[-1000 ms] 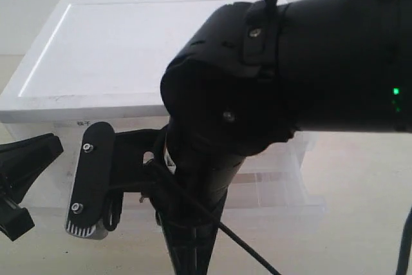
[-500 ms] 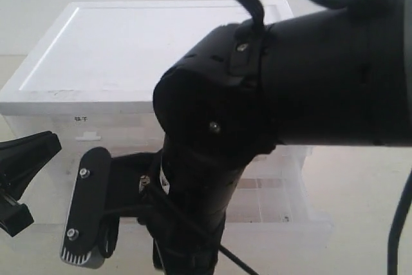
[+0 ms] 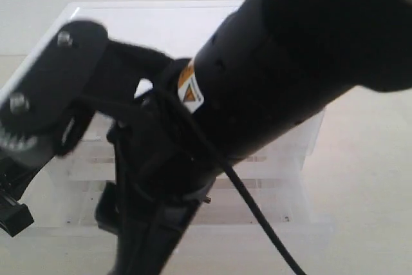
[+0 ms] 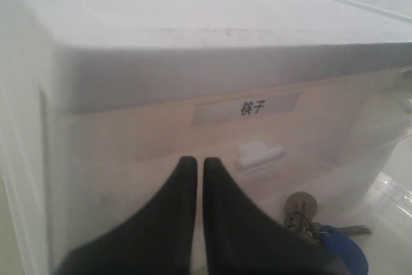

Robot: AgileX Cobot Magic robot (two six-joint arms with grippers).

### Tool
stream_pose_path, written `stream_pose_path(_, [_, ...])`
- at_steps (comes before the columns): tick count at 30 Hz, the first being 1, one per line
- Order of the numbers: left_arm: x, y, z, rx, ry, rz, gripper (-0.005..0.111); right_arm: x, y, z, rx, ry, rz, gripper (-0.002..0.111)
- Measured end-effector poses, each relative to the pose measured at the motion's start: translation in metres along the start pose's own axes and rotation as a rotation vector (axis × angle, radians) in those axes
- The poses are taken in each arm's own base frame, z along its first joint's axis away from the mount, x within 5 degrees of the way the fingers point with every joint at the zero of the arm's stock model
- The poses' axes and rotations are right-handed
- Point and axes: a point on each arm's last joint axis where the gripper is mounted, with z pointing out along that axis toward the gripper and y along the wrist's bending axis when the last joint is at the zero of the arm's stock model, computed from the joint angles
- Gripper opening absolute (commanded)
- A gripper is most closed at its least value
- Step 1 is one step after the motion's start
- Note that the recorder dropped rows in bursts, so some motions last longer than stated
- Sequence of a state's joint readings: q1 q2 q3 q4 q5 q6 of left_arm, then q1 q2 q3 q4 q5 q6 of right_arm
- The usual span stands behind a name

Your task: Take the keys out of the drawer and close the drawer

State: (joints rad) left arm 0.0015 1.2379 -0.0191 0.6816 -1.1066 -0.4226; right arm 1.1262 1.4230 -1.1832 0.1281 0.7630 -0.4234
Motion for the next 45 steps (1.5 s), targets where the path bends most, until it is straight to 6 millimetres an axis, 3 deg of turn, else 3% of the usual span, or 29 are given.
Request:
stream_pose_path(4, [0.0,0.0,0.0,0.0,0.0,0.0,0.005,0.0,-0.009,0.002,0.098,0.0,0.154,0.051])
stream_pose_path(11, [0.0,0.0,0.0,0.0,0.0,0.0,0.005,0.016,-0.02,0.055,0.174,0.192,0.252,0.052])
stream_pose_path(16, [0.0,0.0,0.0,0.002,-0.003,0.0,0.005,0.022,-0.025,0.079,0.252,0.242,0.332,0.054])
stream_pose_path(19, [-0.001,0.0,0.0,0.003,-0.007,0.0,0.005,0.022,-0.028,0.086,0.291,0.226,0.357,0.062])
stream_pose_path(30, [-0.001,0.0,0.0,0.004,-0.009,0.0,0.005,0.03,-0.036,0.114,0.324,0.236,0.532,0.062])
stream_pose_path(35, [-0.001,0.0,0.0,0.004,-0.009,-0.002,0.005,0.031,-0.042,0.116,0.337,0.231,0.586,0.062])
stream_pose_path(45, [-0.001,0.0,0.0,0.004,-0.009,-0.002,0.005,0.035,-0.042,0.114,0.32,0.292,0.537,0.029])
